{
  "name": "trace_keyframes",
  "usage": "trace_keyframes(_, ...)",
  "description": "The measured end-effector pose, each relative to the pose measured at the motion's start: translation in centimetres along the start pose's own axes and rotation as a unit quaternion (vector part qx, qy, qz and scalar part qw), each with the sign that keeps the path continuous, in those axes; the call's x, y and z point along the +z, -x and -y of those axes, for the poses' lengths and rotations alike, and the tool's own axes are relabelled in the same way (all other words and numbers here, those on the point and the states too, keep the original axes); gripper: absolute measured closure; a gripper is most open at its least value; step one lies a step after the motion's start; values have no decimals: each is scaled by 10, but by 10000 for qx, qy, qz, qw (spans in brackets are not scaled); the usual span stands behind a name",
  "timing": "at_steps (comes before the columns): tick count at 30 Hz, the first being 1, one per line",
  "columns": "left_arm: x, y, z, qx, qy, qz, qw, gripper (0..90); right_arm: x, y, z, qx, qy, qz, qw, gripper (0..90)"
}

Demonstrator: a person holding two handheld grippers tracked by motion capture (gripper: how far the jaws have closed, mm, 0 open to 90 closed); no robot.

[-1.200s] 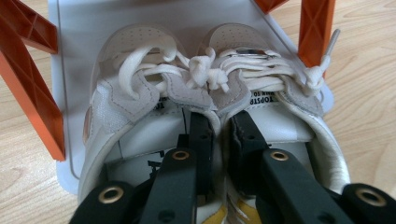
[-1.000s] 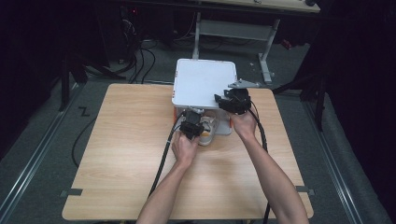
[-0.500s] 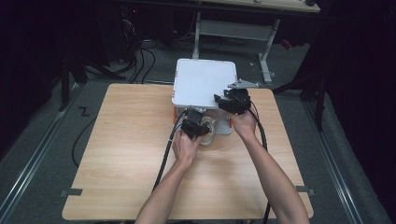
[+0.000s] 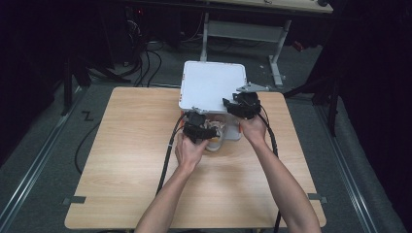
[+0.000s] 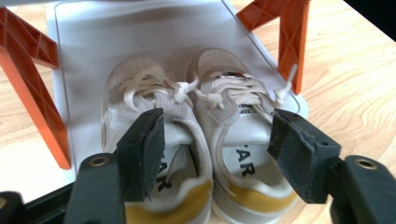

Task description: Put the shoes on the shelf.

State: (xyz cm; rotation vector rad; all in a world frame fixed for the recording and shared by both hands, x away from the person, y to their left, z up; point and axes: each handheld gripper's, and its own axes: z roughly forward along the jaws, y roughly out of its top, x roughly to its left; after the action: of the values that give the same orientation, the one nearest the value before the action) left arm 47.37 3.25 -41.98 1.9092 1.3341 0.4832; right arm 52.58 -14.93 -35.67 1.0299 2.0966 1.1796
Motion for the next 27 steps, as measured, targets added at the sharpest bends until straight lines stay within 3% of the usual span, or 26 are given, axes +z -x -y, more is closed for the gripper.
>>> trace_keyframes(4,-11,2,5,132,93,4,9999,321,0,0,0,0,6,-2,10000,522)
trace_keyframes(9,-36,3,19,291,284,-64,9992,259,0,-1,0,7,9,30,10000,522)
trace_keyframes(13,-47,4,39,337,195,-41,9992,226,0,-1,0,2,2,52,10000,522)
trace_keyframes(17,-38,7,52,404,-25,-173,9990,211,0,-2,0,-11,2,68,10000,524)
trace_keyframes(20,-25,8,58,276,-276,-261,9989,187,0,-2,0,-6,-8,66,10000,524)
trace_keyframes(24,-9,6,65,75,-391,-293,9988,137,0,-3,0,-27,-7,76,10000,524)
trace_keyframes(27,-2,3,65,-111,-405,-154,9990,77,0,-2,0,-31,-28,45,10000,524)
